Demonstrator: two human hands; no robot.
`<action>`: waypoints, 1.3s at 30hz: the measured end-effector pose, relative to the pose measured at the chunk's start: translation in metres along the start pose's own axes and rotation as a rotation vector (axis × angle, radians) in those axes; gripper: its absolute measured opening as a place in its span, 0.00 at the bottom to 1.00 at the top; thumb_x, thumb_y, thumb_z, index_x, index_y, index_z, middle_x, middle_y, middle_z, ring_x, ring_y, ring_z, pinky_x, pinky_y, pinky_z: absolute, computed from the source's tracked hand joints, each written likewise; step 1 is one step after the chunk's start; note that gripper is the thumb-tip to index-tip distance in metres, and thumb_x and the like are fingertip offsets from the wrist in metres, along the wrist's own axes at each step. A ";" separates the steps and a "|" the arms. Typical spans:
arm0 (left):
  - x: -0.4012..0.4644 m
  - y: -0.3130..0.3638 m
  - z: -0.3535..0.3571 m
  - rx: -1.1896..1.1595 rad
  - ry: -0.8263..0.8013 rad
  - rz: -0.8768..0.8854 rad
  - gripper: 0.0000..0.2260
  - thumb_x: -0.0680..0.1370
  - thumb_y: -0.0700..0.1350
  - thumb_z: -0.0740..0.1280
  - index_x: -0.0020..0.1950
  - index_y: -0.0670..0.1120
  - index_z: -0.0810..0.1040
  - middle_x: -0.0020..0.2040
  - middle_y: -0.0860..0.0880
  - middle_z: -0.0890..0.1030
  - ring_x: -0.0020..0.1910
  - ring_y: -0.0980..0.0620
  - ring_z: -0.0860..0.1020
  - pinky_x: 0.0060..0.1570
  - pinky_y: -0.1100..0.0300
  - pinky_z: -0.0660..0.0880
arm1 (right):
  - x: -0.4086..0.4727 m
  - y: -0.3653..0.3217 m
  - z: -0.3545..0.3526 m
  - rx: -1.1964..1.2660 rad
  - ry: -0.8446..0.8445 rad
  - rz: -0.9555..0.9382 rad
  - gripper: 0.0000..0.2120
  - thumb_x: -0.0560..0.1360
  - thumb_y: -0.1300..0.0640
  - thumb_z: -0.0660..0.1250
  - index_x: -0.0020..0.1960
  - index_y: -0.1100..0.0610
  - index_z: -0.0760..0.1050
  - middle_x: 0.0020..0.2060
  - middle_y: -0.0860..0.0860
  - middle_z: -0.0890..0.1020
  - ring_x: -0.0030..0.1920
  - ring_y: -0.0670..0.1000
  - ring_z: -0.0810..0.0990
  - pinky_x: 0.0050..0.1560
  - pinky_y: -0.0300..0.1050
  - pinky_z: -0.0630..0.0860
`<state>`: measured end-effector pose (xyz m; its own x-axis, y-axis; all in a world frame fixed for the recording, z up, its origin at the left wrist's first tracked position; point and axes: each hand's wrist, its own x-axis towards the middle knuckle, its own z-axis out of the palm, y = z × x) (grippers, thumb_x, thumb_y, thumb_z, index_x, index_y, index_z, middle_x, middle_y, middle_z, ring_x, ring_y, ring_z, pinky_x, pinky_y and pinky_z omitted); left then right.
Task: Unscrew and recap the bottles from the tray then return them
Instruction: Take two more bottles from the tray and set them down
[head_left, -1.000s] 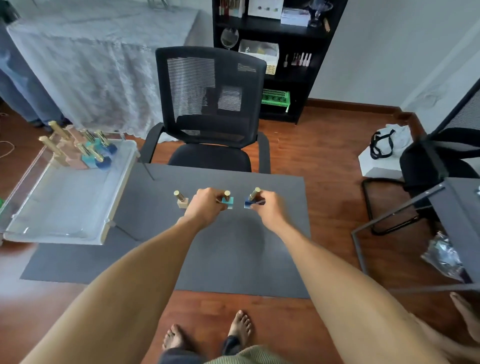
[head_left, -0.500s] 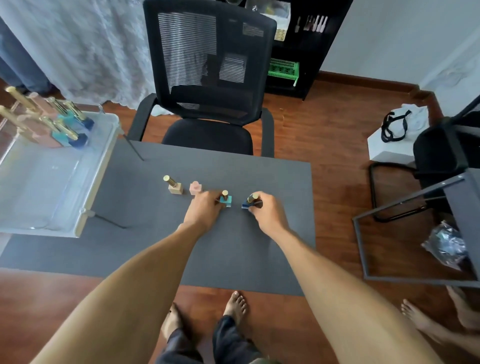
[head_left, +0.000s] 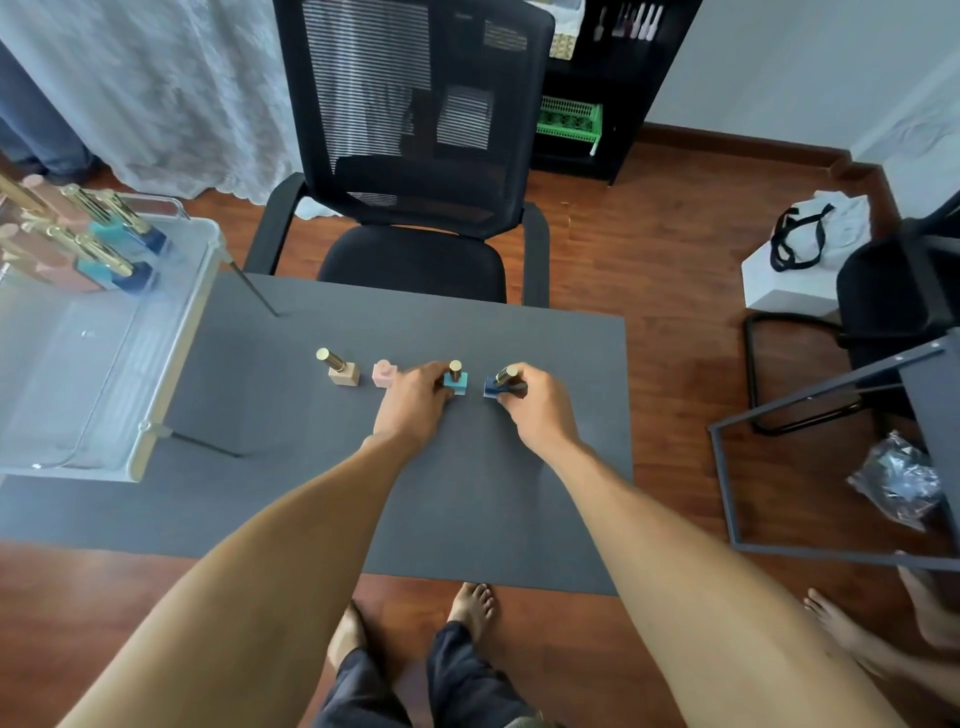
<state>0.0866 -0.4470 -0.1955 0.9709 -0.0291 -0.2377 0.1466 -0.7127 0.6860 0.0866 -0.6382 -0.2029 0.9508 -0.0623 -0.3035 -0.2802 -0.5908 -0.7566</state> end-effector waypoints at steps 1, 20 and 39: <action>0.001 0.000 0.000 0.001 -0.003 -0.007 0.13 0.80 0.37 0.67 0.65 0.43 0.79 0.53 0.43 0.83 0.52 0.41 0.79 0.56 0.48 0.76 | 0.000 0.000 0.000 -0.002 0.001 0.000 0.08 0.77 0.64 0.72 0.55 0.54 0.81 0.49 0.50 0.87 0.49 0.54 0.85 0.55 0.52 0.81; -0.038 0.005 -0.040 0.279 -0.094 -0.037 0.16 0.80 0.48 0.66 0.68 0.48 0.74 0.63 0.45 0.72 0.55 0.39 0.78 0.55 0.45 0.77 | -0.045 -0.007 -0.003 -0.117 0.138 0.121 0.19 0.79 0.55 0.67 0.69 0.54 0.73 0.56 0.51 0.80 0.55 0.56 0.80 0.52 0.51 0.78; -0.095 -0.073 -0.149 0.400 -0.040 0.063 0.16 0.80 0.50 0.64 0.66 0.51 0.78 0.61 0.47 0.82 0.57 0.41 0.79 0.51 0.51 0.73 | -0.116 -0.097 0.083 -0.138 0.195 0.038 0.02 0.78 0.59 0.66 0.50 0.54 0.77 0.46 0.51 0.84 0.46 0.58 0.81 0.44 0.47 0.77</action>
<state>0.0118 -0.2880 -0.1201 0.9663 -0.1034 -0.2356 -0.0063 -0.9249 0.3802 -0.0077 -0.5065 -0.1424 0.9512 -0.2326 -0.2028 -0.3083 -0.6886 -0.6563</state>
